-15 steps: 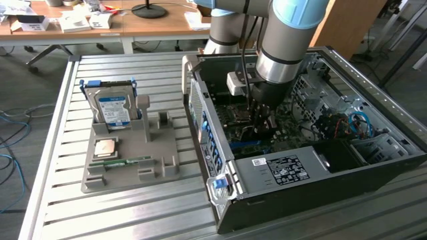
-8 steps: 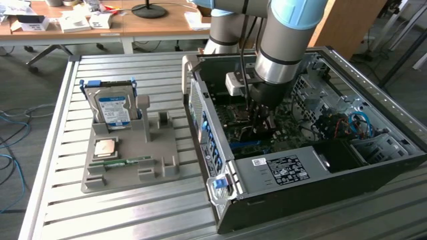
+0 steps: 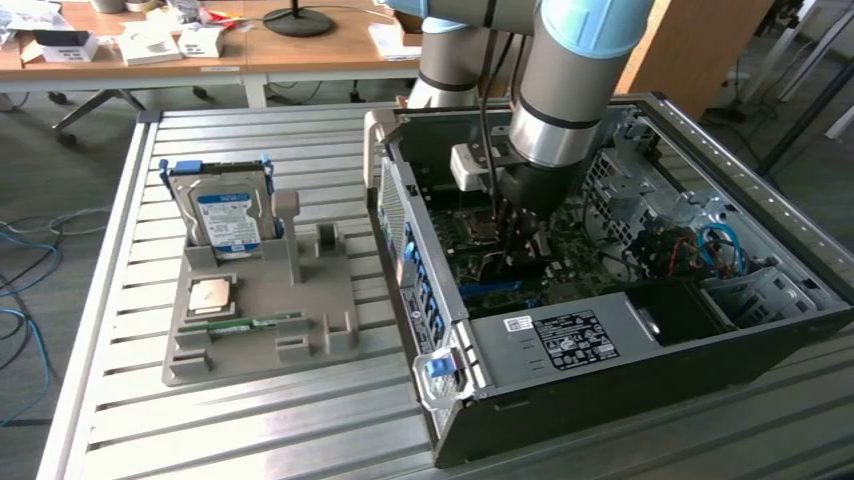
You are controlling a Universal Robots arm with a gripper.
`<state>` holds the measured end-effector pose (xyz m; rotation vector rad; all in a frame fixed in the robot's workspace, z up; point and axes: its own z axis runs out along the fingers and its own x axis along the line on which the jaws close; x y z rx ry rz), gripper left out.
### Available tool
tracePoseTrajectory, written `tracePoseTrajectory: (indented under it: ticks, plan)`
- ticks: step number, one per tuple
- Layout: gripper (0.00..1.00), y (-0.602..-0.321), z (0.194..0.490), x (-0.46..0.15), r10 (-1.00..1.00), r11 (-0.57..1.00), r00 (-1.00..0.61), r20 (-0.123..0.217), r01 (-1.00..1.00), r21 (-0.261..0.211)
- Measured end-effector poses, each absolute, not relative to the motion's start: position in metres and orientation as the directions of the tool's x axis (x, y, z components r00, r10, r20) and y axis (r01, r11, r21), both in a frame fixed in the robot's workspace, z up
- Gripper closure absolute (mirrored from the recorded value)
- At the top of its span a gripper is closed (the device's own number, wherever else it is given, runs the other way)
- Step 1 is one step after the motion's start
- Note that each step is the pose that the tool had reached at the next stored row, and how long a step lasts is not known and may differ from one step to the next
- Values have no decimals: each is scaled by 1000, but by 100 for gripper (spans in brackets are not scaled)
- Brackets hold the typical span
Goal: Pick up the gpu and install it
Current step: 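Insert the gpu into the slot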
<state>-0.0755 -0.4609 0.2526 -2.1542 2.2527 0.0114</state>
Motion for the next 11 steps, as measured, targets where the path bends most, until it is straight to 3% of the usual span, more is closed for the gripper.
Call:
tracePoseTrajectory:
  ticks: [11]
  plan:
    - [74,-461,252,-78,-999,45,-45,-23,-999,-12]
